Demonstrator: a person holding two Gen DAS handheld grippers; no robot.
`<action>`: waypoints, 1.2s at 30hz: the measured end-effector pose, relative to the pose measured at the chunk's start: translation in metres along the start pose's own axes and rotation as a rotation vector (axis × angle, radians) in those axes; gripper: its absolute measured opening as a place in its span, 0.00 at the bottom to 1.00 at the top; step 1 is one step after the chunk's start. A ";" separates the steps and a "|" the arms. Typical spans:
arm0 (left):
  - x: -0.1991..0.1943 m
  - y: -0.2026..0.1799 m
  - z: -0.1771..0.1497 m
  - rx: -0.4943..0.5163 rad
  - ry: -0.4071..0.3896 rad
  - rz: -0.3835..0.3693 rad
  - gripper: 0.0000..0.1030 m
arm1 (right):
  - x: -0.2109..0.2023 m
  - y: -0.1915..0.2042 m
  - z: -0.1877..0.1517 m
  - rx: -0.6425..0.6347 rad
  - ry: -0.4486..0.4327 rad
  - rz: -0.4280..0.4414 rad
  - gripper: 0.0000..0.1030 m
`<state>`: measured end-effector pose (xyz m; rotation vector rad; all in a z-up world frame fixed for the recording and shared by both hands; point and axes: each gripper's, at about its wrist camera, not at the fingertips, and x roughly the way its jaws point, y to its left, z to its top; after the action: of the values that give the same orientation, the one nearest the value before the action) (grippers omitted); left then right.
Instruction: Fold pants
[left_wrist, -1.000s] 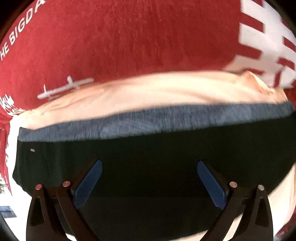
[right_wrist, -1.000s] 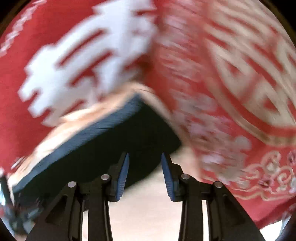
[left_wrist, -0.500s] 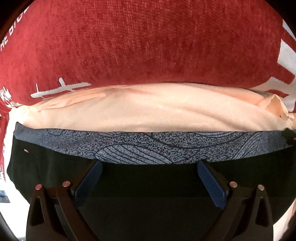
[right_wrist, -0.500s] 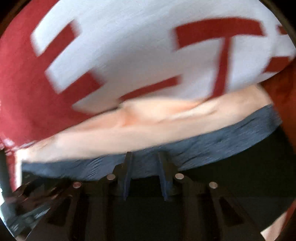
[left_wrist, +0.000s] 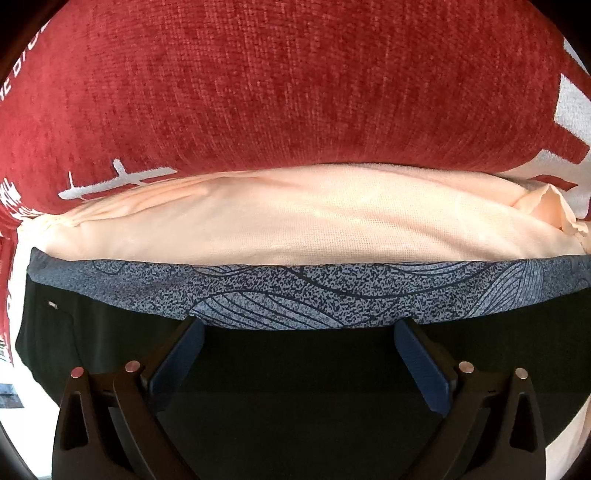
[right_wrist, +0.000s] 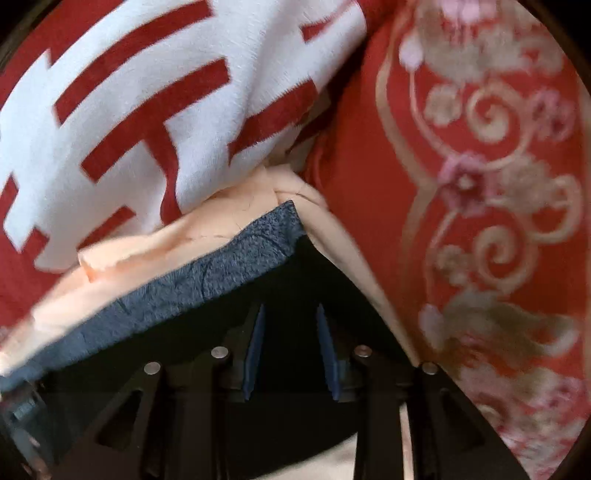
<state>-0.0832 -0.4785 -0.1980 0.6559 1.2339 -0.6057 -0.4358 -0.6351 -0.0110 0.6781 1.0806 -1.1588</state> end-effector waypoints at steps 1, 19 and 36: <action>0.000 -0.001 0.001 -0.001 0.007 0.005 1.00 | -0.004 0.001 -0.002 0.004 0.006 0.013 0.37; -0.038 -0.014 -0.003 0.056 0.041 -0.001 1.00 | -0.063 -0.057 -0.080 0.218 0.176 0.112 0.51; -0.072 -0.060 -0.057 0.207 0.075 -0.059 1.00 | -0.037 -0.044 -0.104 0.248 0.234 0.256 0.51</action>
<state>-0.1803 -0.4719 -0.1472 0.8232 1.2736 -0.7710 -0.5116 -0.5428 -0.0106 1.1356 1.0155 -1.0158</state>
